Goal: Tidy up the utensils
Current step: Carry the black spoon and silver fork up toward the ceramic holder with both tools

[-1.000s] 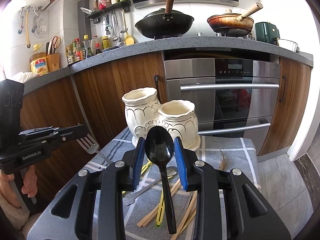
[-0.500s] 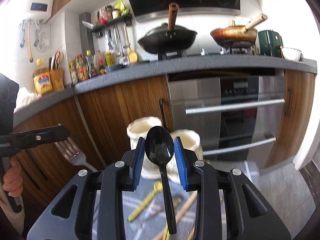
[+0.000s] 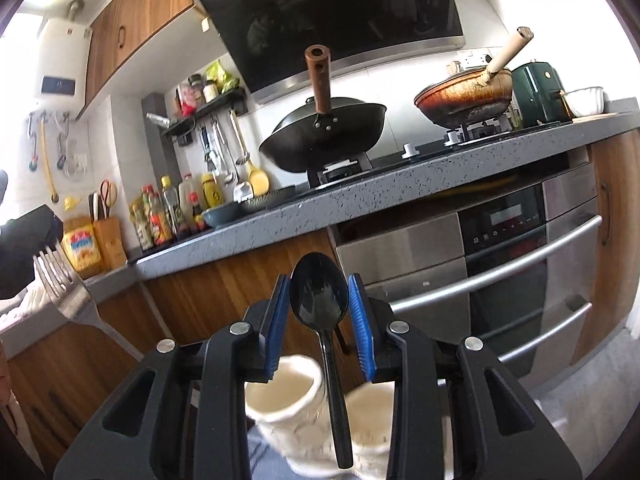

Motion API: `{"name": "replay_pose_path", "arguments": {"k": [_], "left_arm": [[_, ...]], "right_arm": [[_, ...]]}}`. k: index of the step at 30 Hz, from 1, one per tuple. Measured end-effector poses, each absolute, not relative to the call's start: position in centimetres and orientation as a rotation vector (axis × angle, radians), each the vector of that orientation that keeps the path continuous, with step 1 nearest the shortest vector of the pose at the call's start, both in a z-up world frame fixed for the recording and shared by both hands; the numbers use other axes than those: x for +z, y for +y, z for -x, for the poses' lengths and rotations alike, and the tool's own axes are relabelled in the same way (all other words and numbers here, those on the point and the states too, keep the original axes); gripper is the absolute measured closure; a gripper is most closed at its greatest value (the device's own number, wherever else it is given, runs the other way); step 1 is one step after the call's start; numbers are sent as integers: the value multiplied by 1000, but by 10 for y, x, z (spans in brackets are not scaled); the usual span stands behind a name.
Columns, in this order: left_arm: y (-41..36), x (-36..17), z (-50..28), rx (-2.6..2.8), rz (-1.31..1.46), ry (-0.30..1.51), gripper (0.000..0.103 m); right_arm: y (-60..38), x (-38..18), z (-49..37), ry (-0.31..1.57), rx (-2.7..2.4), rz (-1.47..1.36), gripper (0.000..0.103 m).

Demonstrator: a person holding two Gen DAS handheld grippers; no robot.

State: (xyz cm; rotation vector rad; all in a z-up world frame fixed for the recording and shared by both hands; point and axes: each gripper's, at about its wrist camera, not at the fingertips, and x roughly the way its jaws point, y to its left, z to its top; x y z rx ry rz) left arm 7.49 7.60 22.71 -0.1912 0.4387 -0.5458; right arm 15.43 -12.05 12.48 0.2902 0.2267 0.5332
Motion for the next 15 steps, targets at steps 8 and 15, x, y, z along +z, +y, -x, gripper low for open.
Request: {"name": "replay_pose_path", "arguments": {"k": [8,15], "left_arm": [[88,197,-137,-472,215,498,100],[93,152,-169,-450,252,581,100]], "right_arm": [[-116,85,-193,263,487,-305,73],[-106,59,-209,309,454,-258,73]]}}
